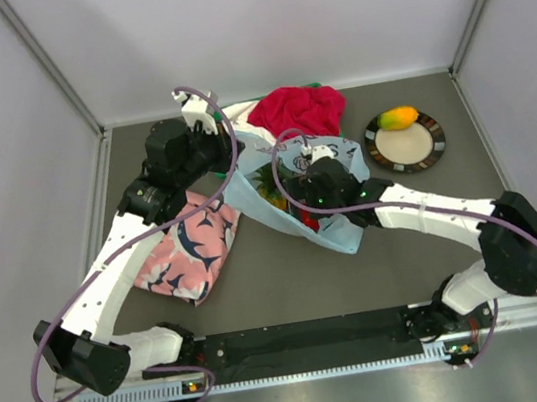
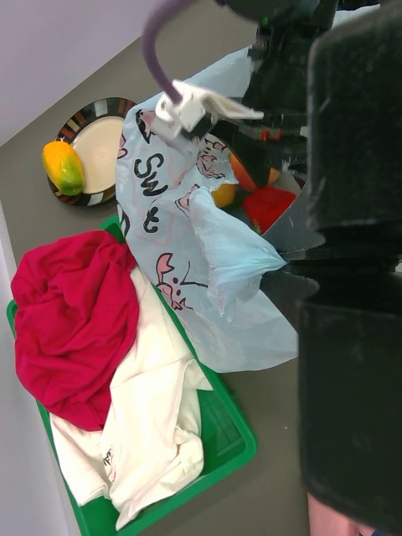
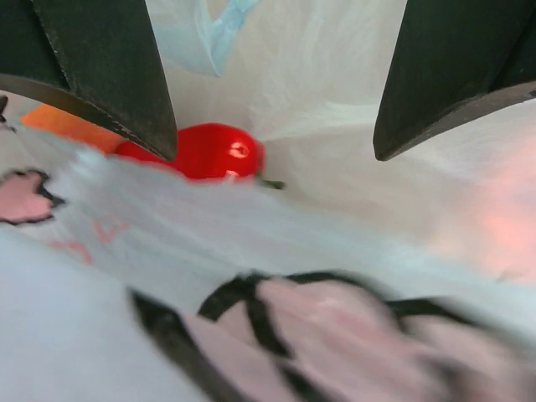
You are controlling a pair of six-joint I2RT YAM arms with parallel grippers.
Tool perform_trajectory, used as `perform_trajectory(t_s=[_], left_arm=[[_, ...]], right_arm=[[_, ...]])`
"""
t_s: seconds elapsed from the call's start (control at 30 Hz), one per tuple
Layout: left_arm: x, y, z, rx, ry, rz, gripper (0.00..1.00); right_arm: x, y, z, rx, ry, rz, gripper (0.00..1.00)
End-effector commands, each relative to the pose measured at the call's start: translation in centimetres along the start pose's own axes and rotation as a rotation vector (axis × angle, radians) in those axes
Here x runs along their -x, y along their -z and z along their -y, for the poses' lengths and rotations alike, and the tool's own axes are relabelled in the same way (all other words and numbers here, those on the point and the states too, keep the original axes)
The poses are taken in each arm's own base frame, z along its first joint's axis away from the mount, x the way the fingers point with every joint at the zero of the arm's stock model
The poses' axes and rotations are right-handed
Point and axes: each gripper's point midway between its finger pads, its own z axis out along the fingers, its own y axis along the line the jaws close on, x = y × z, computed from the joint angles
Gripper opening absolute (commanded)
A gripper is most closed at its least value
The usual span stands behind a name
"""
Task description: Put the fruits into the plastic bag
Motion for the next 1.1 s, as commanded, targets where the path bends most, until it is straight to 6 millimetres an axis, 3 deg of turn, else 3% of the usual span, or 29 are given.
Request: perform_trajectory(t_s=[0.0, 0.23, 0.4, 0.5, 0.6, 0.83, 1.07], left_arm=[[2.2, 0.9, 0.7, -0.017, -0.014, 0.074, 0.00], [2.1, 0.9, 0.7, -0.020, -0.012, 0.072, 0.00], [2.1, 0.9, 0.6, -0.018, -0.012, 0.072, 0.00], [2.1, 0.9, 0.7, -0.019, -0.012, 0.070, 0.00], [2.1, 0.9, 0.7, -0.020, -0.014, 0.071, 0.00], [2.1, 0.9, 0.7, -0.022, -0.012, 0.069, 0.00], [2.0, 0.8, 0.7, -0.020, -0.012, 0.067, 0.00]], right_arm=[[4.8, 3.7, -4.1, 0.213, -0.027, 0.216, 0.97], [7.0, 9.8, -9.4, 0.572, 0.041, 0.354, 0.88], [8.0, 13.0, -11.2, 0.693, 0.106, 0.407, 0.87], [8.8, 14.4, -11.2, 0.692, 0.132, 0.441, 0.88], [9.8, 15.1, -10.2, 0.621, 0.174, 0.473, 0.88], [13.4, 17.9, -5.7, 0.524, 0.140, 0.578, 0.87], [17.2, 20.7, 2.1, 0.256, 0.051, 0.689, 0.87]])
